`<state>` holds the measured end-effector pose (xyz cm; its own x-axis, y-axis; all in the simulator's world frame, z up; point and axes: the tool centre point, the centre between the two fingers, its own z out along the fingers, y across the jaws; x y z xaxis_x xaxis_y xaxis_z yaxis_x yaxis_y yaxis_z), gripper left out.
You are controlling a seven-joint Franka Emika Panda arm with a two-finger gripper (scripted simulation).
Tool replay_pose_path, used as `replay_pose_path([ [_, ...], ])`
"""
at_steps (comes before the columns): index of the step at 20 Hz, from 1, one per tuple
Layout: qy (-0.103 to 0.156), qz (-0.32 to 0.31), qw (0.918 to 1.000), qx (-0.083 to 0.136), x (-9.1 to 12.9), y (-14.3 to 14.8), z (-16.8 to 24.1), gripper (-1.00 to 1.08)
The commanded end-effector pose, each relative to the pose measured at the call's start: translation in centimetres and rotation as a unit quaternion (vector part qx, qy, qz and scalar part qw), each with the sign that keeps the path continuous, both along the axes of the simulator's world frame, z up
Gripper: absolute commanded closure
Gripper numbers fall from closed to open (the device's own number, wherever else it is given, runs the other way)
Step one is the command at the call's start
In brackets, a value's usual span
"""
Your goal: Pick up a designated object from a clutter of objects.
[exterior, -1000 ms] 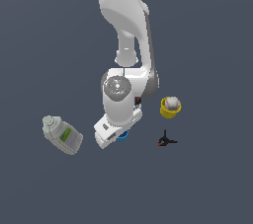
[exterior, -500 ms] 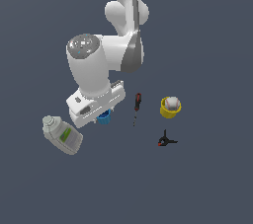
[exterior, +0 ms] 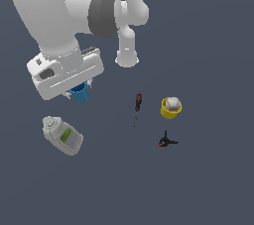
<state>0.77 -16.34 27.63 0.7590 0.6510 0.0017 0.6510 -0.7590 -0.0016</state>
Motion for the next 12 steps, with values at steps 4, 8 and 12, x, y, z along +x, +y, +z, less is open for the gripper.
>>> replay_pose_path([
  [4,0.000,0.000,1.0000,0.000,-2.0,-3.8,5.0,1.08],
  [8,0.000,0.000,1.0000,0.000,-3.0,-6.0,7.9,1.08],
  [12,0.000,0.000,1.0000,0.000,-3.6,-7.5,9.8,1.08],
])
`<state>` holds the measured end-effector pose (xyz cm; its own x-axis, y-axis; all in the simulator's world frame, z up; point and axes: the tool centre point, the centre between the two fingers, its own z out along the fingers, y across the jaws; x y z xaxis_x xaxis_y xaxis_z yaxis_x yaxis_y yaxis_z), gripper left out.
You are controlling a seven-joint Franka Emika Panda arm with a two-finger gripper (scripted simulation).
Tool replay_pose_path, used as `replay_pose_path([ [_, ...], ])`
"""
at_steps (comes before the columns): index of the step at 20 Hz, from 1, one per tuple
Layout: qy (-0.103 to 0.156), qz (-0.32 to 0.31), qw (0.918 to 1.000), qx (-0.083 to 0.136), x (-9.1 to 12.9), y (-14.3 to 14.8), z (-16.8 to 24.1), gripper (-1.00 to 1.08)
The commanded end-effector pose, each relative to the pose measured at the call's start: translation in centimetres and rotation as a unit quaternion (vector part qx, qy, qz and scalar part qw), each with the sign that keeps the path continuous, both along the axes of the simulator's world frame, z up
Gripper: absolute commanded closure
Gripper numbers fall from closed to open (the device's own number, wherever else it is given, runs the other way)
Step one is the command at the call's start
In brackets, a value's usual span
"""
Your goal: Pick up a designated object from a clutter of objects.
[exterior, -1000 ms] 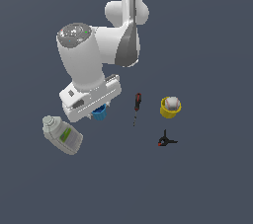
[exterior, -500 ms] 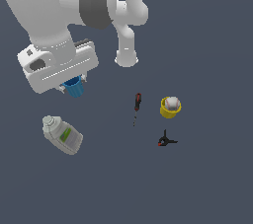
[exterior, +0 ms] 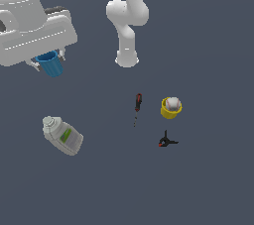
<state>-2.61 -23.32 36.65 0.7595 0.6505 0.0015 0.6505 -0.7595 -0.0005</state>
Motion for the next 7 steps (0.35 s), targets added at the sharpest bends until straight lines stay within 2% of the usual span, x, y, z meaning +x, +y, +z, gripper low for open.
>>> replay_pose_path([
  [1,0.000,0.001,1.0000,0.000,-0.34,-0.79,1.07,1.08],
  [7,0.000,0.001,1.0000,-0.001,-0.59,-1.54,2.00,1.08],
])
